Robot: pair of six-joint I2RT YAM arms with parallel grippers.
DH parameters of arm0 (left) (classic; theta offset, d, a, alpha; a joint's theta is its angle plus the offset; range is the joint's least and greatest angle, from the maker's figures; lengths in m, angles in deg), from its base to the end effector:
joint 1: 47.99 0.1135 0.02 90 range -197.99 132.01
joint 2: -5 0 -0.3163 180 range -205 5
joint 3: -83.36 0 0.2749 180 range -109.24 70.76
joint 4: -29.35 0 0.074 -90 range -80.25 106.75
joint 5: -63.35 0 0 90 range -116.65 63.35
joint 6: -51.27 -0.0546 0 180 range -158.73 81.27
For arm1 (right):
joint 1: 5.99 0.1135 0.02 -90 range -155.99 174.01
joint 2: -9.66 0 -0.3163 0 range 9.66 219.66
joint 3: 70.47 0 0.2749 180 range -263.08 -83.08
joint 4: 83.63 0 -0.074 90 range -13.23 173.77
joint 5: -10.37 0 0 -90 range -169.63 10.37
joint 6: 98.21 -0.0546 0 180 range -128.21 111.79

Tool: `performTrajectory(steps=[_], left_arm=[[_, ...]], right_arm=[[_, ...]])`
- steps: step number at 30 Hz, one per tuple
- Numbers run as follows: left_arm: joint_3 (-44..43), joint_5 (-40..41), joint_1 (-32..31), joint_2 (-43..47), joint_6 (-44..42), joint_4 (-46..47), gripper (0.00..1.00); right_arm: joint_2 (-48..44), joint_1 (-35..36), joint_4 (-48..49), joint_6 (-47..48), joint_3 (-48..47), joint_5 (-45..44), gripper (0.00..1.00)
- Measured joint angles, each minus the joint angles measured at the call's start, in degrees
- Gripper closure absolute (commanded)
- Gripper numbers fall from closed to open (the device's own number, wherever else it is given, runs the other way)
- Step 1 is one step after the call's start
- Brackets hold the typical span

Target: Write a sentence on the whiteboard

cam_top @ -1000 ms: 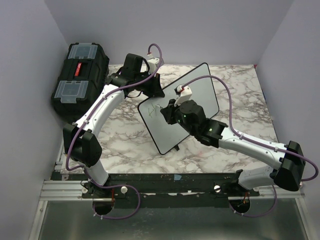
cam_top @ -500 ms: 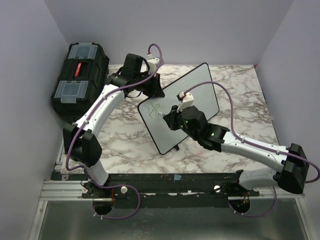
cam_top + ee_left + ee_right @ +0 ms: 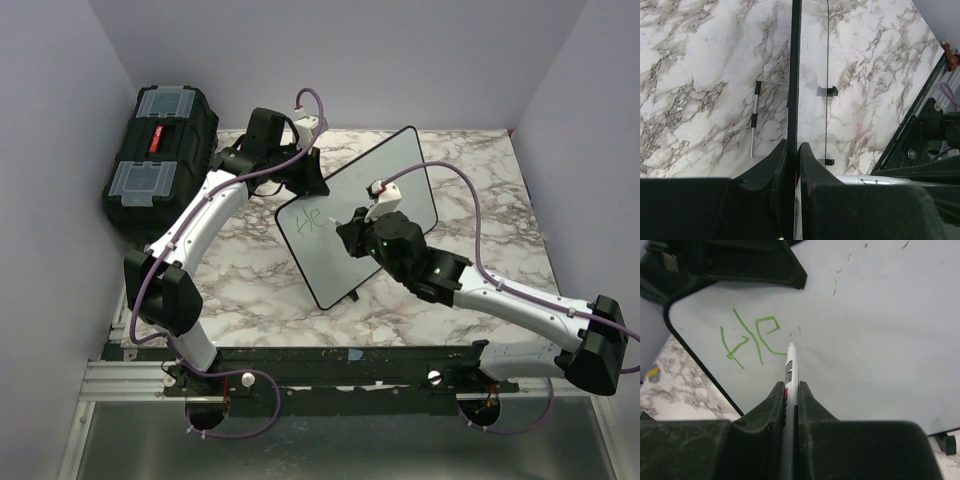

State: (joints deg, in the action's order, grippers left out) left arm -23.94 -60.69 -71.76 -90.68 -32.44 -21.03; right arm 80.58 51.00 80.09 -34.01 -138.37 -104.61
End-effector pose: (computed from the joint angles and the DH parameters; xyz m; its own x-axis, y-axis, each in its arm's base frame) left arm 0.3662 -0.1947 0.4090 -0.6499 0.1870 -0.7367 0.6663 0.6066 -0.4338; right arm 0.1870 0.2454 0.3571 -0.3984 0.1109 -0.9105 -0.4105 0.8661 0.2851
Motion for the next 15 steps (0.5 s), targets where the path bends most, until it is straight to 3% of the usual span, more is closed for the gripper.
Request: performTrajectory(steps=[6,15], left_arm=[[0.02,0.00,0.00,0.02,0.00,-0.02,1.00],[0.59,0.00,0.00,0.70,0.00,-0.02,1.00]], right_arm=[[-2.75,0.00,3.74,0.98,-0.11,-0.04,0.99],[1.05,-0.39,4.09,1.84,-2.62,-0.72,0.99]])
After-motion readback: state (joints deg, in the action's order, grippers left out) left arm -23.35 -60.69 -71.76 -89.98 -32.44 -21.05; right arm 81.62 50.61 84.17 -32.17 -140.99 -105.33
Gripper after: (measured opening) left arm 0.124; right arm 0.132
